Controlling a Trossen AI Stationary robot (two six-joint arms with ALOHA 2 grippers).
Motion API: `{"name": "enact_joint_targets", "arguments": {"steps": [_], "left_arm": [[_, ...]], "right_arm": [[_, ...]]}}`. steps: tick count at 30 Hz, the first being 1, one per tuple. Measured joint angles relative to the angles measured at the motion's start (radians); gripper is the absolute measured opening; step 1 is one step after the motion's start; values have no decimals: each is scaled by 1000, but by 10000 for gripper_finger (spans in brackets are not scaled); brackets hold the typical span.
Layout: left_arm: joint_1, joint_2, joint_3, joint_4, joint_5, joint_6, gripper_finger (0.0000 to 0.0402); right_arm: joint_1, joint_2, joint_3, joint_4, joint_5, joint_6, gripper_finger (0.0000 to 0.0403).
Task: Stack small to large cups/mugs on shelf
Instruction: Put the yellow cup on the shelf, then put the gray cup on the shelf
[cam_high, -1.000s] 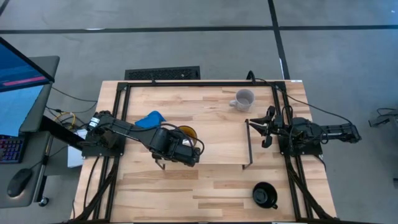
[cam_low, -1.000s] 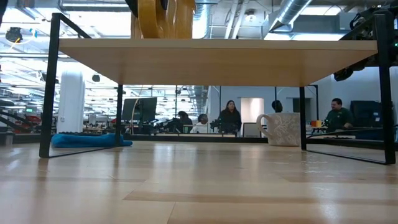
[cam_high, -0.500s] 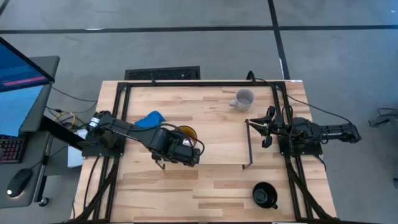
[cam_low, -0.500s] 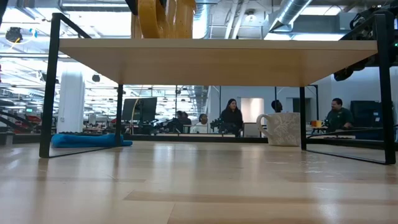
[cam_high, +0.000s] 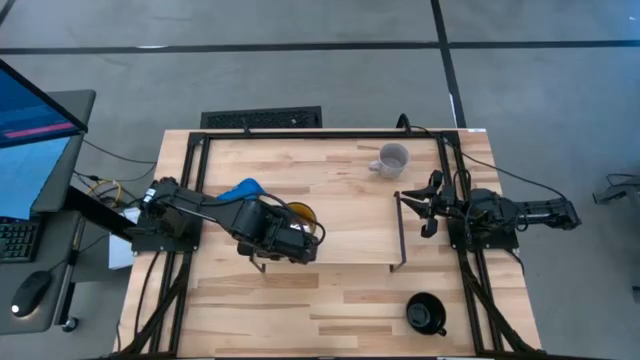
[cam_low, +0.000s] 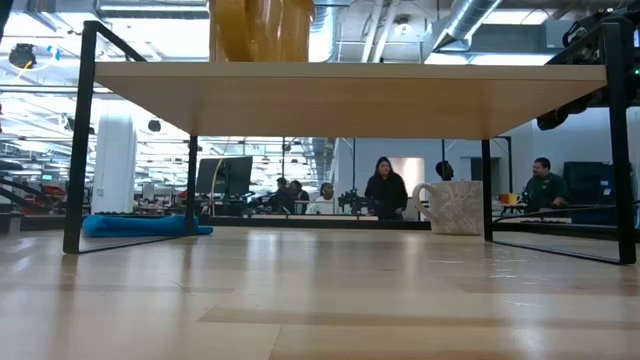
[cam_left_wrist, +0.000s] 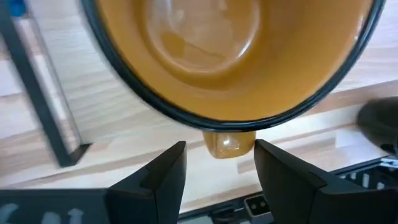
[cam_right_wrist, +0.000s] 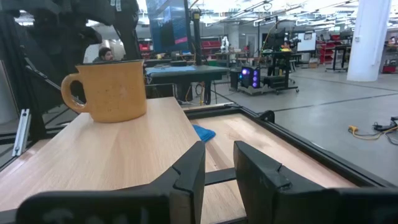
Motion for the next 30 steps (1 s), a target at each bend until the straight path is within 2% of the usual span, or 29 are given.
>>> {"name": "enact_joint_targets", "arguments": {"steps": [6,12,18,20,22,26,30], "left_arm": [[-13,1,90,-53,-12,48,179],[-44,-1,230,-60,-159,145,179],[-57,-1,274,-62,-165,196,179],[-59,0,278,-62,-237,303,179],[-69,-4,279,-62,-357,408,179],[-114,-29,280,-62,-616,526,179],[-192,-92,280,-62,-784,631,179]], "right_arm": [[0,0,0,0,0,0,107],[0,0,0,0,0,0,107],[0,0,0,0,0,0,107],[0,0,0,0,0,0,107],[0,0,0,0,0,1,107],[0,0,0,0,0,47,107],[0,0,0,0,0,88,107]]}}
